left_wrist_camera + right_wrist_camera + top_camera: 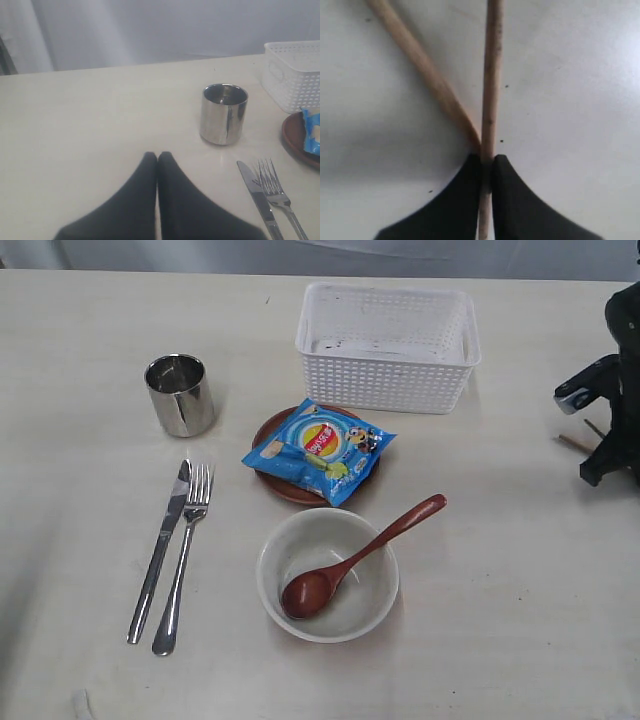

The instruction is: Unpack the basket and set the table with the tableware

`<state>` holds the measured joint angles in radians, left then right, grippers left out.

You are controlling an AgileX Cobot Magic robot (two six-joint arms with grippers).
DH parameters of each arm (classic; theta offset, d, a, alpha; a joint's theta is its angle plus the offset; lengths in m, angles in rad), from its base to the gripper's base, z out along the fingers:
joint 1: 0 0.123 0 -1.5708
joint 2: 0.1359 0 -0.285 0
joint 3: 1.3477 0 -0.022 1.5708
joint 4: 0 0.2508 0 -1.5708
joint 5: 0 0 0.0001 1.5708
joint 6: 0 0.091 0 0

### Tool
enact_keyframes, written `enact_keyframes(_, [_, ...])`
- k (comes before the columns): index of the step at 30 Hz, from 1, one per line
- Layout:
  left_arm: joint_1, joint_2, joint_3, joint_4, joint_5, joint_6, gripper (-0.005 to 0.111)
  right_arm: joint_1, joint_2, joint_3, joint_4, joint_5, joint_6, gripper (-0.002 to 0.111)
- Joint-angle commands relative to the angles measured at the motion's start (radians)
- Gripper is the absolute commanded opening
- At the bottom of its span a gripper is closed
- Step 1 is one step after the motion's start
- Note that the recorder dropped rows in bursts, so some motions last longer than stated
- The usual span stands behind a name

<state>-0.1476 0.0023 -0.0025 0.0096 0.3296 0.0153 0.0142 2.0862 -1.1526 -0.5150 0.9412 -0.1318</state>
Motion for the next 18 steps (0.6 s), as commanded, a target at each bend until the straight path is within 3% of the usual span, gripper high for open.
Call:
enact_keyframes(1, [-0.006,-0.002,0.002,-0.002,-0.008,-0.004,0.0,-0.001,0.009,0.025,0.233,-0.062,-0.022,0.0])
enact_keyframes(18, [-0.006,-0.002,0.002,-0.002,-0.008,-0.004,0.0,0.0,-0.097,0.025,0.671,0.12,-0.141,0.0])
